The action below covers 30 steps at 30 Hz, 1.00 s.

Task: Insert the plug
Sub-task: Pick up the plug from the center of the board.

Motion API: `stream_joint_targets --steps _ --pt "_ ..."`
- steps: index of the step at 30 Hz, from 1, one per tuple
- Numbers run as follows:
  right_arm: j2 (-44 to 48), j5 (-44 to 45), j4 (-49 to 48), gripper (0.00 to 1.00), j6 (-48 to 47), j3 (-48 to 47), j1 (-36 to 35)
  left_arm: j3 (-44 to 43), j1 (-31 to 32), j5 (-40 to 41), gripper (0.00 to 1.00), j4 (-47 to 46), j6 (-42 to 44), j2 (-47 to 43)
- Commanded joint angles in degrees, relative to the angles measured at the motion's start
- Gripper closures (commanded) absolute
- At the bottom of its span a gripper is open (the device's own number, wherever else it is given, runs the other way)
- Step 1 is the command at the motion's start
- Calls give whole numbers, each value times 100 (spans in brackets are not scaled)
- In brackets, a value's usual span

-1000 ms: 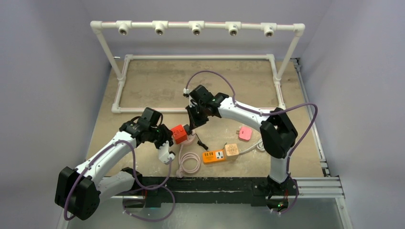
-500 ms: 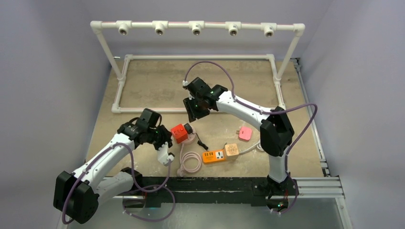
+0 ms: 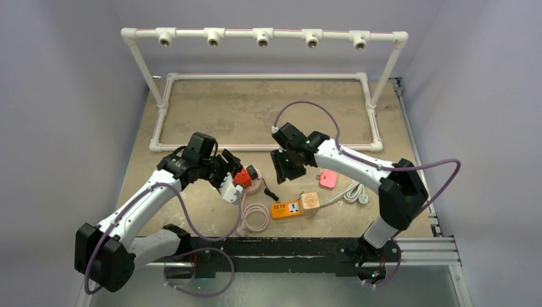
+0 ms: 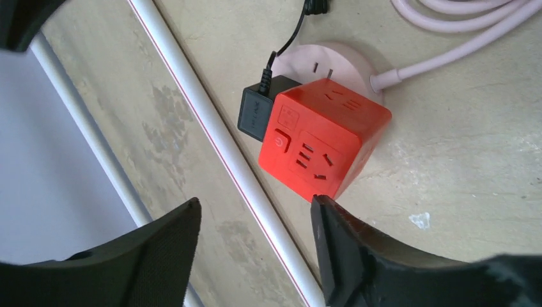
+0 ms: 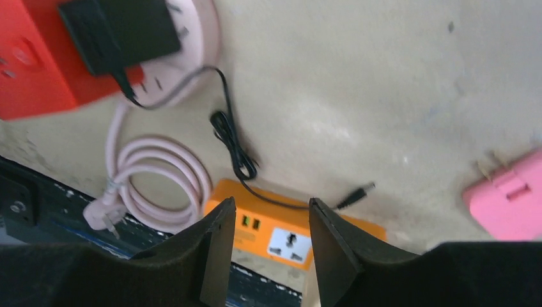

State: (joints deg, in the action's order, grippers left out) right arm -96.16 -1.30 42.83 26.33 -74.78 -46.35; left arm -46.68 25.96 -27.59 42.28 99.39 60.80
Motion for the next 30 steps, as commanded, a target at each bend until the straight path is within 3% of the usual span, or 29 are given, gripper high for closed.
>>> stream_joint_targets --steps 1,3,5,8,15,22,30 --pt "695 366 260 50 607 558 93 -180 23 -518 31 -227 -362 327" --pt "912 497 369 45 756 702 364 -254 23 -532 25 -92 -254 550" --pt "1152 470 318 40 870 884 816 -415 24 -505 9 192 -93 872" --pt "1427 493 176 39 892 1112 1285 -561 24 -510 1 188 -218 1159" --pt "1511 1175 167 27 928 1162 2118 -638 81 -764 1 223 143 1411" --pt "995 1557 -361 21 955 1132 2661 -439 229 -593 1 143 318 1635" --pt "1009 1175 -578 17 1156 1717 2698 -533 252 -414 16 391 63 1745"
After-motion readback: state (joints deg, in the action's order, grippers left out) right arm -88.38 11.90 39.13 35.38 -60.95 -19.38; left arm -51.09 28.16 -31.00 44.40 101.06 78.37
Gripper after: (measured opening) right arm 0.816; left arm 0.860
